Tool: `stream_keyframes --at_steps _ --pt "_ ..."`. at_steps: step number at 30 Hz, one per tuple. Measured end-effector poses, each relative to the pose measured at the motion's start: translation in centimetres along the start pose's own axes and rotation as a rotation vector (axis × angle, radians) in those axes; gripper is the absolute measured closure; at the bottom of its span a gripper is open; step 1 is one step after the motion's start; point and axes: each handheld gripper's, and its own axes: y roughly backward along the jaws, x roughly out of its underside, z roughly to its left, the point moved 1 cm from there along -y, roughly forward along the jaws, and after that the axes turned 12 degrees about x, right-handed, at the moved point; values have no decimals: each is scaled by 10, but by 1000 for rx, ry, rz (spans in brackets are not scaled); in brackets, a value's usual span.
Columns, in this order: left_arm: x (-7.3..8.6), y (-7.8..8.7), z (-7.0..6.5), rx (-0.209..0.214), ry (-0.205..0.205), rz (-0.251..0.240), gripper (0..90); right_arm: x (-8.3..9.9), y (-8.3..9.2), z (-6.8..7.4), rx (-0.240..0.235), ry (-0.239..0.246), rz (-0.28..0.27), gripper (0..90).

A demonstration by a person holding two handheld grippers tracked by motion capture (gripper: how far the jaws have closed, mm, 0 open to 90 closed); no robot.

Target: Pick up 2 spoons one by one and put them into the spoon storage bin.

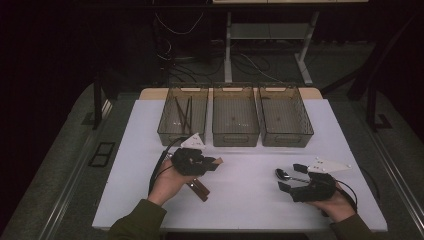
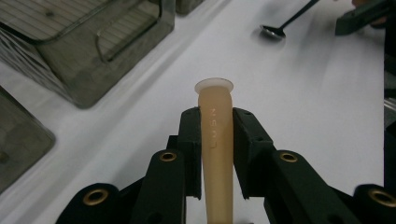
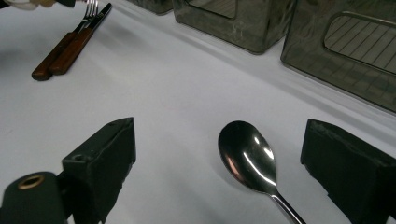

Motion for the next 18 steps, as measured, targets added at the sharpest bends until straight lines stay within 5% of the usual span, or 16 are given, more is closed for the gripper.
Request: stream_keyframes --at_steps 18 --pt "-42 1 17 -18 3 -40 737 0 1 0 -7 -2 4 104"
